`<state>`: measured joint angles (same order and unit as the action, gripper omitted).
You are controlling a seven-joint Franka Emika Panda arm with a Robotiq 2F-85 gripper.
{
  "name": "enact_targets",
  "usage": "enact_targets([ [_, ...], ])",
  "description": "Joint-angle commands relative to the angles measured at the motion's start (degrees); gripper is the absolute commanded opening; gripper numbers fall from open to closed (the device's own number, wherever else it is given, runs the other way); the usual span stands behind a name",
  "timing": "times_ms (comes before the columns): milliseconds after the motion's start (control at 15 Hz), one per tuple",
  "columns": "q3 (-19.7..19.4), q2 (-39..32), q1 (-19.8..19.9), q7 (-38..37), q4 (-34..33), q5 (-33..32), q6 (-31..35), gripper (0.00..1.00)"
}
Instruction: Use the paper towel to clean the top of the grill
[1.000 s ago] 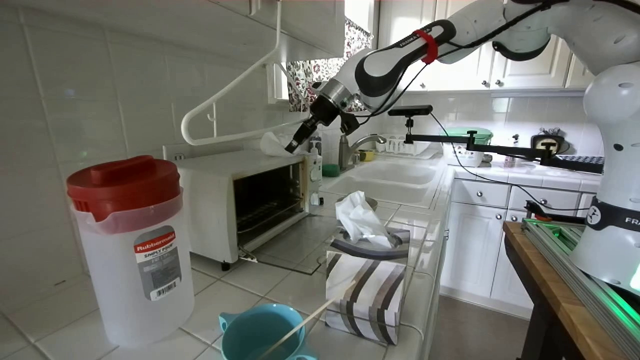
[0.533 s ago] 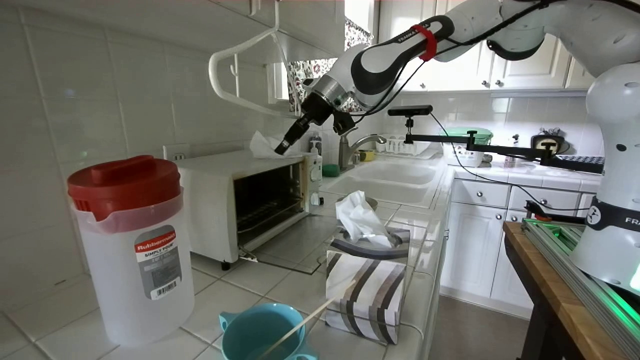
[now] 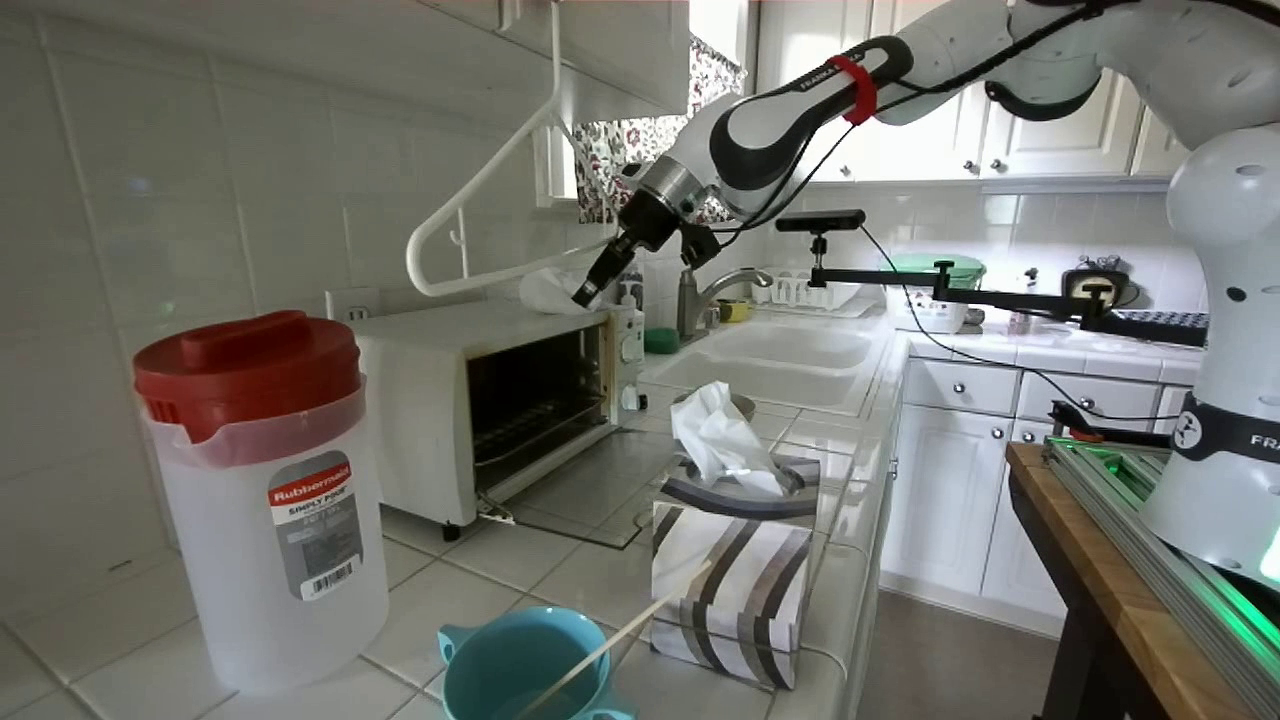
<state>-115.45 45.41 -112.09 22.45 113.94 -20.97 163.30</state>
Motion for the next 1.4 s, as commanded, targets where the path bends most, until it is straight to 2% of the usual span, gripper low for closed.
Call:
enact_targets([
  [0, 1.68, 0.14, 2.59, 1.06, 0.17, -1.08, -1.99, 0.0],
  [667, 2.68, 1.31, -0.99, 1.66, -1.05, -1.35, -4.05, 0.0],
  [933, 2.75, 0.68, 0.54, 1.52, -0.29, -1.21, -5.2, 0.0],
  [1333, 3.57, -0.51, 5.19, 1.66, 0.5, -1.34, -6.21, 0.0],
])
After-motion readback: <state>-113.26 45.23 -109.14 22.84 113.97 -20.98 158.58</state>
